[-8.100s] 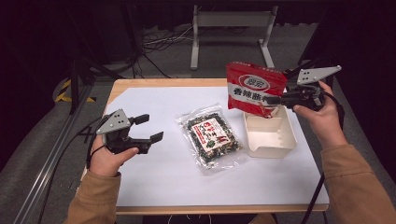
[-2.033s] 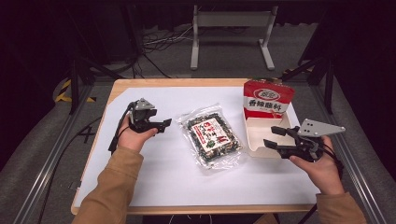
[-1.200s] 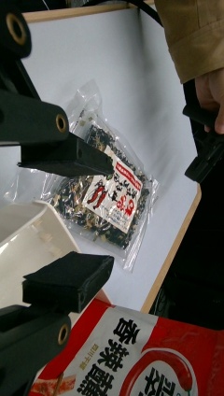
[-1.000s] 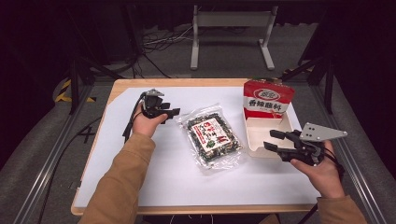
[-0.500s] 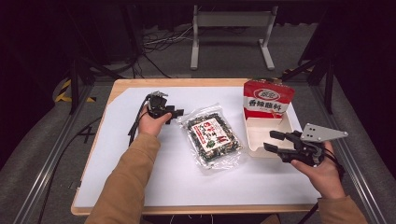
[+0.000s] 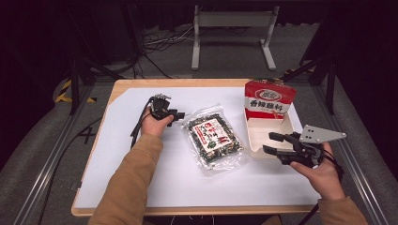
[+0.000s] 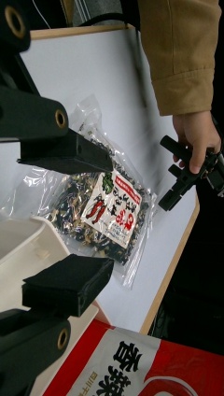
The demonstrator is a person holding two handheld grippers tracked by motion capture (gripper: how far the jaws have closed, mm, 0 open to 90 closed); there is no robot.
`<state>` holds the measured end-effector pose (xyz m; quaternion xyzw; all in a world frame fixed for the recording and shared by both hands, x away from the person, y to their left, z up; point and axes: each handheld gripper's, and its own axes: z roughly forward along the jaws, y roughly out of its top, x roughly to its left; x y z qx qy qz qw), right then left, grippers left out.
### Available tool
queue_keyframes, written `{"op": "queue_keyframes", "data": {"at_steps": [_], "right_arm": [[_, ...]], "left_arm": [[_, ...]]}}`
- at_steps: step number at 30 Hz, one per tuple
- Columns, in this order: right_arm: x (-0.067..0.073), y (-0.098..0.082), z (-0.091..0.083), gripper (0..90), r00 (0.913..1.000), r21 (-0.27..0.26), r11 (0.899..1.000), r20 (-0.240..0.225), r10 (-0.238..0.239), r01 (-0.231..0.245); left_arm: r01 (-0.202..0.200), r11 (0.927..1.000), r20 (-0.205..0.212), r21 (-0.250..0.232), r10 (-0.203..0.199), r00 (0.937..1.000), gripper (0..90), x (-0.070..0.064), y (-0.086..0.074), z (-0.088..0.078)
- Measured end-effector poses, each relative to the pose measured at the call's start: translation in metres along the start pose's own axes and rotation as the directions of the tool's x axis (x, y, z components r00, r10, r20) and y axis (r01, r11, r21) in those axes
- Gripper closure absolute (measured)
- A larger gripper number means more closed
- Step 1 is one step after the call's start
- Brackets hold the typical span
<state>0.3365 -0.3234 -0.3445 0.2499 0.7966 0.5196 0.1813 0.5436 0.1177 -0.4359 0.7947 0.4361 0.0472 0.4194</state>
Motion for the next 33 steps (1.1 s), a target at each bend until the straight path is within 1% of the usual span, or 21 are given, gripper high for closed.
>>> {"op": "queue_keyframes", "data": {"at_steps": [1, 4, 5, 7, 8, 9, 11, 13, 16, 17, 21, 22, 23, 25, 26, 27, 29, 30, 32, 33], "right_arm": [[0.0004, 0.0, 0.0004, 46.2, 1.0, 0.001, 1.0, -0.003, -0.001, 0.001], [0.0005, -0.0003, 0.0008, 46.0, 1.0, 0.002, 1.0, -0.006, -0.002, 0.002], [0.0003, -0.0005, 0.0008, 45.9, 1.0, 0.001, 1.0, -0.005, -0.001, 0.001], [0.0, -0.0008, 0.0006, 45.7, 1.0, 0.002, 1.0, -0.001, 0.001, -0.001], [-0.0004, -0.0011, 0.0002, 45.6, 1.0, 0.001, 1.0, 0.001, 0.004, -0.004], [-0.0003, -0.0012, 0.0002, 45.5, 1.0, 0.0, 1.0, 0.0, 0.005, -0.005], [-0.0001, -0.0011, 0.0002, 45.5, 1.0, -0.001, 1.0, -0.001, 0.004, -0.004], [0.0002, -0.0009, 0.0003, 45.5, 1.0, -0.001, 1.0, -0.002, 0.003, -0.003], [0.0006, -0.0009, 0.0004, 45.4, 1.0, -0.002, 1.0, -0.004, 0.002, -0.002], [0.0007, -0.0009, 0.0005, 45.4, 1.0, -0.001, 1.0, -0.004, 0.002, -0.002], [0.001, -0.001, 0.0011, 45.4, 1.0, 0.001, 1.0, -0.006, 0.0, 0.0], [0.0012, -0.0009, 0.0013, 45.4, 1.0, 0.001, 1.0, -0.006, 0.0, 0.0], [0.0014, -0.0008, 0.0015, 45.4, 1.0, 0.001, 1.0, -0.007, 0.0, 0.0], [0.0018, -0.0006, 0.0019, 45.3, 0.9999, 0.0, 1.0, -0.01, -0.002, 0.002], [0.002, -0.0005, 0.002, 45.3, 0.9999, 0.001, 1.0, -0.011, -0.003, 0.003], [0.0021, -0.0005, 0.002, 45.2, 0.9999, 0.001, 1.0, -0.012, -0.003, 0.003], [0.0022, -0.0006, 0.002, 45.1, 0.9999, 0.001, 1.0, -0.012, -0.004, 0.004], [0.0021, -0.0007, 0.0021, 45.1, 0.9999, 0.001, 1.0, -0.012, -0.004, 0.004], [0.0022, -0.0008, 0.0021, 45.1, 0.9999, 0.001, 1.0, -0.013, -0.004, 0.004], [0.0022, -0.0008, 0.0021, 45.1, 0.9999, 0.0, 1.0, -0.013, -0.005, 0.005]], "left_arm": [[0.007, 1.0, 0.007, 0.007, -0.007, 1.0, 51.9, 0.0003, -0.0008, 0.0018], [0.011, 0.9996, 0.021, 0.026, -0.012, 0.9997, 50.9, 0.0005, -0.0024, 0.0051], [0.013, 0.9995, 0.033, 0.027, -0.014, 0.9994, 50.3, 0.0007, -0.0026, 0.0057], [0.016, 0.9996, 0.038, 0.025, -0.017, 0.9991, 48.1, 0.0003, -0.0026, 0.0061], [0.028, 0.9993, 0.052, 0.024, -0.029, 0.9982, 47.6, -0.0019, -0.0029, 0.0081], [0.023, 0.9994, 0.051, 0.026, -0.024, 0.9984, 47.3, -0.0025, -0.0029, 0.0089], [0.027, 0.9992, 0.063, 0.03, -0.029, 0.9976, 47.3, -0.0032, -0.0032, 0.01], [0.023, 0.9993, 0.069, 0.03, -0.025, 0.9973, 47.5, -0.0031, -0.0033, 0.0104], [0.039, 0.9986, 0.099, 0.035, -0.043, 0.9942, 48.4, -0.0043, -0.0032, 0.0103], [0.033, 0.9987, 0.1, 0.039, -0.037, 0.9942, 48.7, -0.0052, -0.0031, 0.0103], [0.036, 0.9985, 0.094, 0.042, -0.04, 0.9948, 51.5, -0.0068, -0.003, 0.0103], [0.049, 0.9978, 0.096, 0.045, -0.053, 0.994, 53.6, -0.0067, -0.0031, 0.0101], [0.042, 0.998, 0.09, 0.047, -0.046, 0.9949, 55.4, -0.0052, -0.003, 0.0095], [0.053, 0.9976, 0.08, 0.045, -0.057, 0.9952, 60.6, -0.0046, -0.0033, 0.0089], [0.051, 0.9977, 0.081, 0.046, -0.054, 0.9952, 61.4, -0.0036, -0.0034, 0.0087], [0.058, 0.9972, 0.074, 0.046, -0.062, 0.9953, 62.9, -0.0034, -0.0041, 0.0091], [0.047, 0.9967, 0.057, 0.066, -0.05, 0.9971, 68.0, -0.0025, -0.005, 0.0099], [0.031, 0.9964, 0.041, 0.078, -0.034, 0.9986, 70.0, -0.0021, -0.0057, 0.0109], [0.033, 0.9966, 0.036, 0.076, -0.036, 0.9987, 74.1, -0.0023, -0.0063, 0.0107], [0.026, 0.9966, 0.03, 0.078, -0.029, 0.9991, 74.1, -0.003, -0.0062, 0.0106]]}}
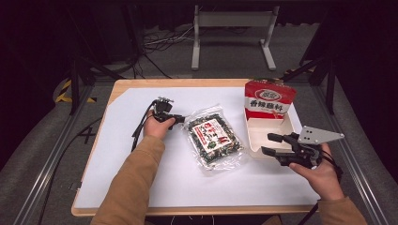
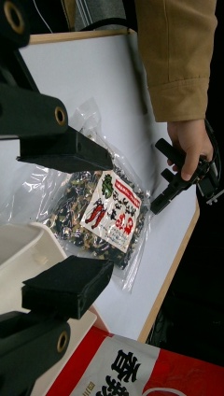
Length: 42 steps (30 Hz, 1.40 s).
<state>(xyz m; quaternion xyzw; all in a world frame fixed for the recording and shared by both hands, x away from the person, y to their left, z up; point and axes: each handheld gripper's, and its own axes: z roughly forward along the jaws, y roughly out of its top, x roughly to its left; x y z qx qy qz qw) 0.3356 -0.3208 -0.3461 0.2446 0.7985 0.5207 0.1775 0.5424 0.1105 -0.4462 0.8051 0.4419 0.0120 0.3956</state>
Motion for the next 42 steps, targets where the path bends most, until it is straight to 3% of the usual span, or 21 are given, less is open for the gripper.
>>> {"op": "queue_keyframes", "data": {"at_steps": [4, 8, 12, 24, 28, 36, 38, 42], "right_arm": [[-0.001, -0.001, 0.0, 45.3, 1.0, -0.001, 1.0, 0.003, 0.001, -0.001], [0.0, 0.0, 0.0, 45.8, 0.9999, -0.004, 1.0, 0.01, -0.007, 0.007], [-0.001, 0.0, -0.002, 47.9, 0.9988, -0.012, 0.999, 0.033, -0.035, 0.036], [-0.003, 0.0, -0.003, 44.6, 0.9985, -0.007, 1.0, 0.049, -0.024, 0.024], [-0.002, 0.0, -0.002, 44.5, 0.9983, -0.008, 1.0, 0.051, -0.026, 0.026], [0.0, 0.002, -0.003, 44.9, 0.9985, -0.018, 0.999, 0.048, -0.026, 0.027], [0.0, 0.003, -0.002, 45.0, 0.9986, -0.015, 1.0, 0.045, -0.027, 0.027], [0.001, 0.005, -0.001, 45.0, 0.9989, -0.016, 0.999, 0.038, -0.028, 0.029]], "left_arm": [[-0.025, 0.9997, -0.02, -0.002, 0.025, 0.9995, 76.3, -0.002, 0.0, 0.0], [-0.069, 0.9976, -0.046, 0.0, 0.069, 0.9966, 84.0, -0.005, 0.0, 0.001], [-0.06, 0.9982, -0.044, -0.008, 0.06, 0.9973, 88.0, -0.005, 0.0, -0.001], [-0.039, 0.997, -0.006, -0.067, 0.039, 0.9992, 90.0, -0.004, -0.001, -0.018], [-0.057, 0.9941, -0.001, -0.092, 0.057, 0.9983, 90.0, -0.01, 0.001, -0.031], [-0.081, 0.9819, 0.028, -0.171, 0.087, 0.9958, 90.0, -0.023, 0.002, -0.059], [-0.123, 0.973, 0.013, -0.195, 0.128, 0.9917, 90.0, -0.033, 0.003, -0.07], [-0.14, 0.9591, 0.025, -0.246, 0.151, 0.9883, 90.0, -0.045, 0.004, -0.085]]}}
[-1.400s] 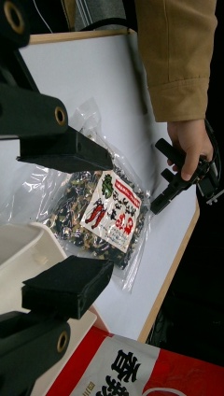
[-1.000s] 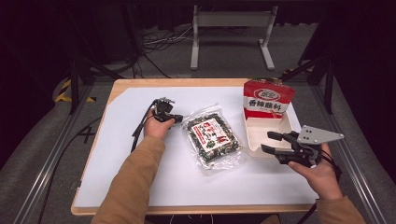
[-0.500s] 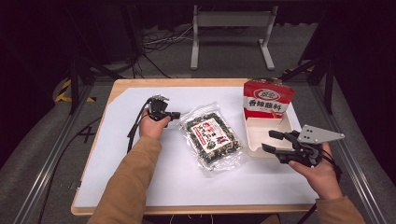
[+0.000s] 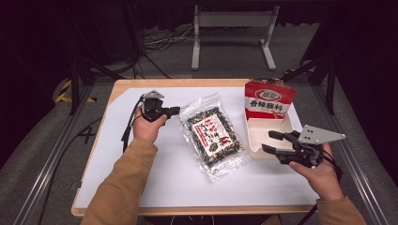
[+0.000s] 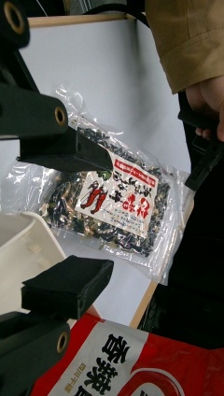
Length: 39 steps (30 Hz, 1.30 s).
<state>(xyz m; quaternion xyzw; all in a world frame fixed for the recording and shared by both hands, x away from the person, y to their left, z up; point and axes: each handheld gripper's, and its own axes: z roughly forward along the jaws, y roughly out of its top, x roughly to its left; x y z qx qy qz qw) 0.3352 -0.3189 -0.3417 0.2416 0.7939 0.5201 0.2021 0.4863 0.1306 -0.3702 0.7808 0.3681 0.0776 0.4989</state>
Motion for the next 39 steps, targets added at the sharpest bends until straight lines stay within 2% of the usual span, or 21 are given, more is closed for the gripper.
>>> {"op": "queue_keyframes", "data": {"at_steps": [1, 2, 3, 4, 6, 7, 11, 16, 17, 18, 20, 24, 25, 26, 31, 32, 34, 36, 37, 38, 39], "right_arm": [[0.0, 0.0, 0.0, 45.1, 1.0, 0.0, 1.0, 0.0, -0.002, 0.002], [0.0, 0.001, 0.0, 45.1, 1.0, 0.0, 1.0, -0.001, -0.001, 0.001], [0.001, 0.001, 0.001, 45.1, 1.0, -0.001, 1.0, -0.002, -0.006, 0.006], [0.001, 0.001, 0.0, 45.1, 1.0, -0.001, 1.0, -0.003, -0.006, 0.006], [0.001, 0.001, 0.0, 45.1, 1.0, -0.002, 1.0, -0.002, -0.004, 0.004], [0.001, 0.002, 0.0, 45.1, 1.0, -0.003, 1.0, -0.002, -0.004, 0.004], [0.002, 0.003, 0.0, 45.2, 1.0, -0.007, 1.0, -0.002, -0.004, 0.004], [0.003, 0.005, -0.001, 46.3, 0.9999, -0.019, 1.0, -0.006, -0.011, 0.011], [0.003, 0.005, -0.001, 46.3, 0.9999, -0.019, 1.0, -0.006, -0.011, 0.011], [0.003, 0.005, 0.0, 46.4, 0.9999, -0.017, 1.0, -0.008, -0.013, 0.013], [0.003, 0.005, 0.001, 46.4, 0.9998, -0.014, 1.0, -0.009, -0.017, 0.017], [0.004, 0.007, 0.001, 46.4, 0.9997, -0.014, 1.0, -0.015, -0.021, 0.021], [0.004, 0.007, 0.001, 46.4, 0.9997, -0.016, 1.0, -0.015, -0.02, 0.02], [0.005, 0.008, 0.001, 46.7, 0.9996, -0.015, 1.0, -0.012, -0.024, 0.024], [0.007, 0.011, 0.0, 47.8, 0.9994, -0.025, 0.999, -0.011, -0.034, 0.034], [0.007, 0.012, 0.0, 47.9, 0.9994, -0.024, 0.999, -0.012, -0.034, 0.034], [0.008, 0.013, 0.001, 47.8, 0.9993, -0.024, 0.999, -0.016, -0.035, 0.035], [0.007, 0.015, 0.002, 47.8, 0.9991, -0.02, 0.999, -0.02, -0.038, 0.038], [0.007, 0.017, 0.003, 47.5, 0.9988, -0.018, 0.999, -0.022, -0.043, 0.042], [0.007, 0.018, 0.004, 47.0, 0.9987, -0.016, 0.999, -0.024, -0.045, 0.044], [0.006, 0.02, 0.005, 46.2, 0.9986, -0.014, 0.999, -0.026, -0.046, 0.045]], "left_arm": [[0.0, 1.0, 0.0, 0.0, 0.0, 1.0, 90.0, 0.0, 0.0, 0.0], [-0.009, 0.9992, 0.014, -0.039, 0.009, 0.9999, 90.0, -0.006, 0.004, -0.009], [-0.009, 0.9992, 0.014, -0.039, 0.009, 0.9999, 90.0, -0.006, 0.004, -0.009], [-0.03, 0.9977, 0.017, -0.061, 0.031, 0.9994, 90.0, -0.011, 0.007, -0.015], [-0.047, 0.9965, 0.017, -0.069, 0.048, 0.9987, 90.0, -0.016, 0.009, -0.02], [-0.078, 0.9933, 0.015, -0.085, 0.079, 0.9967, 90.0, -0.022, 0.012, -0.025], [-0.105, 0.9875, 0.036, -0.117, 0.11, 0.9933, 90.0, -0.035, 0.017, -0.035], [-0.137, 0.9741, 0.065, -0.18, 0.15, 0.9865, 90.0, -0.053, 0.023, -0.05], [-0.137, 0.9741, 0.065, -0.18, 0.15, 0.9865, 90.0, -0.053, 0.023, -0.05], [-0.149, 0.9677, 0.087, -0.204, 0.169, 0.9817, 90.0, -0.06, 0.026, -0.056], [-0.169, 0.9609, 0.096, -0.219, 0.193, 0.9764, 90.0, -0.068, 0.029, -0.061], [-0.218, 0.9384, 0.101, -0.268, 0.253, 0.9622, 90.0, -0.085, 0.035, -0.074], [-0.218, 0.9384, 0.101, -0.268, 0.253, 0.9622, 90.0, -0.085, 0.035, -0.074], [-0.22, 0.9336, 0.109, -0.283, 0.259, 0.9598, 90.0, -0.089, 0.036, -0.076], [-0.256, 0.9148, 0.131, -0.312, 0.309, 0.9421, 90.0, -0.104, 0.037, -0.085], [-0.268, 0.9075, 0.135, -0.323, 0.325, 0.9361, 90.0, -0.109, 0.037, -0.087], [-0.269, 0.9041, 0.14, -0.332, 0.33, 0.9337, 90.0, -0.112, 0.037, -0.088], [-0.286, 0.8946, 0.152, -0.343, 0.354, 0.9229, 90.0, -0.118, 0.038, -0.092], [-0.289, 0.8923, 0.156, -0.347, 0.359, 0.9201, 90.0, -0.12, 0.038, -0.093], [-0.301, 0.8856, 0.164, -0.354, 0.376, 0.9121, 90.0, -0.124, 0.039, -0.095], [-0.308, 0.8818, 0.168, -0.357, 0.385, 0.9075, 90.0, -0.127, 0.039, -0.096]]}}
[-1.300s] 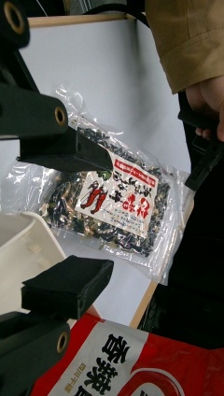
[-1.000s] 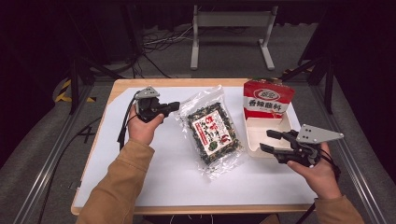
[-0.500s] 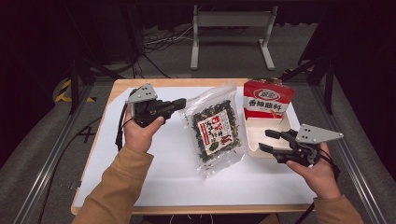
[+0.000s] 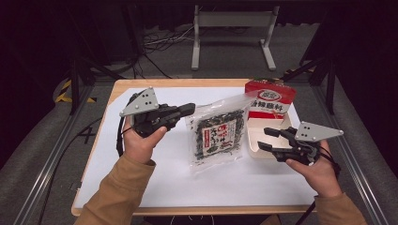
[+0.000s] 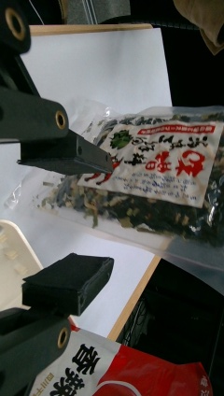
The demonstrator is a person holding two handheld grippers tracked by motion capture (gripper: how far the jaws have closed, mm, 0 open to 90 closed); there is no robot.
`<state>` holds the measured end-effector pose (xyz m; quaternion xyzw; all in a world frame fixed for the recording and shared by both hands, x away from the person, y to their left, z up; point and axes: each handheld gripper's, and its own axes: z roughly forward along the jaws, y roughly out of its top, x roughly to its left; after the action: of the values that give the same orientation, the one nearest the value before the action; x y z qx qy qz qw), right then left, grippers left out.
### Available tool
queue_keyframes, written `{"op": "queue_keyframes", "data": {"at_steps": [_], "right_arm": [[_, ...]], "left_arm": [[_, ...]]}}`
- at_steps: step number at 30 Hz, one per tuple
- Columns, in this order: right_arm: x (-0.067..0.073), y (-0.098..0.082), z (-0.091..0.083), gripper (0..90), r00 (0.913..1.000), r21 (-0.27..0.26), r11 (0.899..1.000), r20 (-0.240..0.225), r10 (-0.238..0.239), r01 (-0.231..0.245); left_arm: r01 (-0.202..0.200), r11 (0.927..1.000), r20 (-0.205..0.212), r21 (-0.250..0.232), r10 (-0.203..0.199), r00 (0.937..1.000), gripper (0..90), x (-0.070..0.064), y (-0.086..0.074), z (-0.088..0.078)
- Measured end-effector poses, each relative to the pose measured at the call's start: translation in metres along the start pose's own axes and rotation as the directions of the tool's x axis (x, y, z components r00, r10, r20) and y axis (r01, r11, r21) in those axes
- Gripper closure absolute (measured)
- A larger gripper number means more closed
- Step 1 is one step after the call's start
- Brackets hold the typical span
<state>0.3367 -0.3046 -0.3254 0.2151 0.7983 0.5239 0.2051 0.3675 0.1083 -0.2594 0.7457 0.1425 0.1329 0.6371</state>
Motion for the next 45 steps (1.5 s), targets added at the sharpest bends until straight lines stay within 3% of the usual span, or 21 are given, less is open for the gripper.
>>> {"op": "queue_keyframes", "data": {"at_steps": [6, 15, 25, 30, 41, 45], "right_arm": [[-0.004, 0.009, 0.008, 39.7, 0.9996, 0.012, 1.0, -0.027, 0.0, 0.0], [-0.011, 0.016, 0.024, 37.5, 0.9969, 0.012, 1.0, -0.078, 0.003, -0.002], [-0.012, 0.027, 0.046, 35.7, 0.984, 0.01, 1.0, -0.178, -0.013, 0.015], [-0.012, 0.028, 0.055, 36.1, 0.9734, 0.007, 1.0, -0.229, -0.017, 0.019], [-0.009, 0.031, 0.065, 49.4, 0.954, 0.046, 0.998, -0.298, -0.034, 0.05], [-0.008, 0.032, 0.064, 61.1, 0.9407, 0.052, 0.996, -0.336, -0.049, 0.07]], "left_arm": [[-0.048, 0.9988, 0.028, -0.004, 0.048, 0.9984, 90.0, -0.013, 0.004, 0.0], [-0.016, 0.9996, 0.06, -0.024, 0.018, 0.998, 90.0, -0.018, -0.001, -0.003], [-0.004, 0.9997, 0.065, -0.026, 0.006, 0.9979, 90.0, -0.019, -0.003, -0.004], [-0.012, 0.9997, 0.07, -0.023, 0.014, 0.9975, 90.0, -0.019, -0.003, -0.003], [-0.003, 0.9998, 0.062, -0.02, 0.004, 0.9981, 90.0, -0.018, -0.005, -0.005], [0.014, 0.9995, 0.062, -0.028, -0.012, 0.998, 90.0, -0.016, -0.008, -0.006]]}}
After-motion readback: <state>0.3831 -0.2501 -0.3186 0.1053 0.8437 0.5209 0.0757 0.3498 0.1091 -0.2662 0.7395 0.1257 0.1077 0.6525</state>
